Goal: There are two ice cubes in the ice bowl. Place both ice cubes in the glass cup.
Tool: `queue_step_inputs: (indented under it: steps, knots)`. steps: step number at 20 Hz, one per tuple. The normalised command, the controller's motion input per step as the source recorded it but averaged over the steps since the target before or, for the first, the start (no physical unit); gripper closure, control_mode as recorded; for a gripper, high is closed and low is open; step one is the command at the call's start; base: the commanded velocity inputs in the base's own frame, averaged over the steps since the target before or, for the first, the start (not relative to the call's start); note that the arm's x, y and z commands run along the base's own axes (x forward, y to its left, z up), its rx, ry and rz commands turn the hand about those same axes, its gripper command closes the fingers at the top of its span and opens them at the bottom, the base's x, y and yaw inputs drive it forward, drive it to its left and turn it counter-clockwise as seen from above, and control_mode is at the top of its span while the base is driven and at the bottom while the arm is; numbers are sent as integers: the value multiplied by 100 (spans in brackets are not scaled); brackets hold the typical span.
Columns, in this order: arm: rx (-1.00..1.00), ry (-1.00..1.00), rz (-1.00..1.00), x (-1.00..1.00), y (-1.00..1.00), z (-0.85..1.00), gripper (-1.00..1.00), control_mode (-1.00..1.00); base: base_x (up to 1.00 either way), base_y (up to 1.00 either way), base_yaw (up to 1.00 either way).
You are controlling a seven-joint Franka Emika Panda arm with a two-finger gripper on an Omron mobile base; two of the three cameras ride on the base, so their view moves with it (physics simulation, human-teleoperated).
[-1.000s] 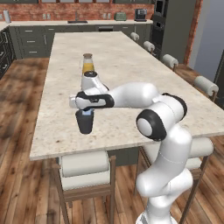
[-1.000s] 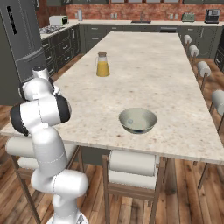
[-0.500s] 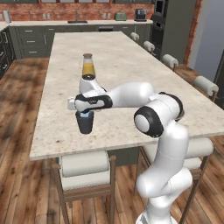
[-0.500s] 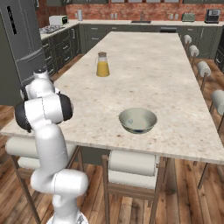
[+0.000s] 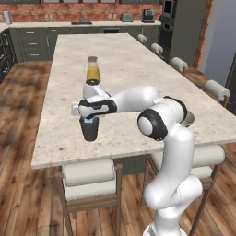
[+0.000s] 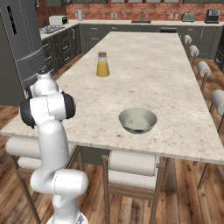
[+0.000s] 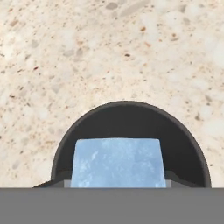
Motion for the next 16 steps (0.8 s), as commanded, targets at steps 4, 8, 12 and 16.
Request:
queue_step_inputs:
  steps: [4,8,12,16]
  knots:
    - [0,0,0,11,0,0,-100,-100,0,0,0]
    - [0,-2,0,3,0,43,-100,-100,0,0,0]
    - [0,-2,-3,0,-15,53,-100,-100,0,0,0]
    - [-4,-4,-2,-17,-91,8,-100,-100,0,0,0]
